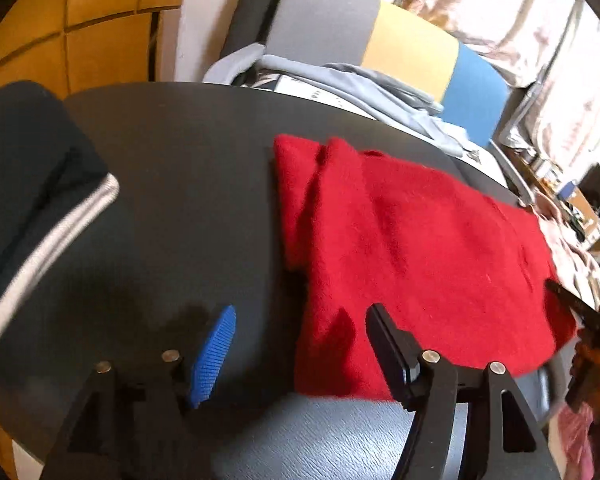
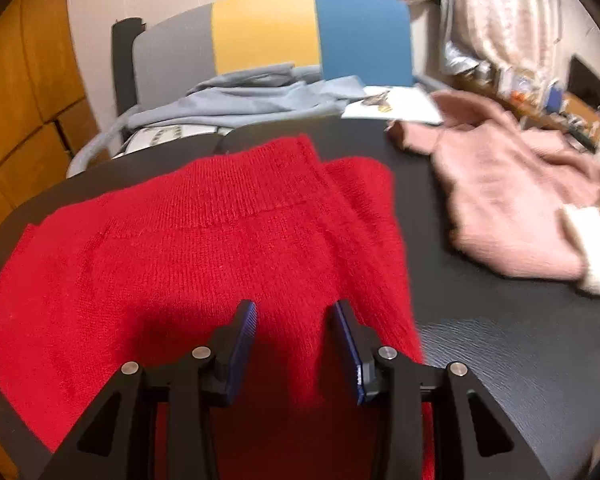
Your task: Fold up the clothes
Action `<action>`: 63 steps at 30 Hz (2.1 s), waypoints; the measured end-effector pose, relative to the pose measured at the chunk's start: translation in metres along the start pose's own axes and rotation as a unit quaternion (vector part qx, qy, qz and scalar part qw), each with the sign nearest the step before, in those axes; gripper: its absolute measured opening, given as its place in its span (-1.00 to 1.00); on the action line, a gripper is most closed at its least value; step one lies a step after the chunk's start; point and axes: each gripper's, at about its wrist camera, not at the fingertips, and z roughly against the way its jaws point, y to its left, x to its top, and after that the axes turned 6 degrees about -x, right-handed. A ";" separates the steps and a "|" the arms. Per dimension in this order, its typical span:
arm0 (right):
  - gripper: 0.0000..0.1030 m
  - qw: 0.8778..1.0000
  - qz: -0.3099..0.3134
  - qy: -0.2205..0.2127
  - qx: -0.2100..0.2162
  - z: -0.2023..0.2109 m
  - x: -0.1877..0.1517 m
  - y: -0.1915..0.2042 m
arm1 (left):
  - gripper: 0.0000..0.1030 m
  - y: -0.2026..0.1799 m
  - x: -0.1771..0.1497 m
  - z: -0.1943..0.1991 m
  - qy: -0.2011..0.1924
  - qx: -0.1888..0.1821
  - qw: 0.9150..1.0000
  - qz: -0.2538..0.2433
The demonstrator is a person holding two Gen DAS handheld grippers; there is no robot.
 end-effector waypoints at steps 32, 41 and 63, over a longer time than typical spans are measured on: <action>-0.16 0.979 0.161 -0.049 0.117 0.005 0.038 0.077 | -0.47 -0.150 0.037 -0.049 -0.011 0.095 0.982 -0.162; 0.12 0.990 0.095 -0.012 0.100 -0.048 0.034 0.018 | 0.14 -0.119 0.026 -0.070 -0.030 0.098 0.987 -0.127; -0.94 0.984 -0.113 0.020 0.138 -0.029 0.005 -0.070 | 0.83 -0.072 0.025 -0.064 -0.022 0.155 0.987 -0.030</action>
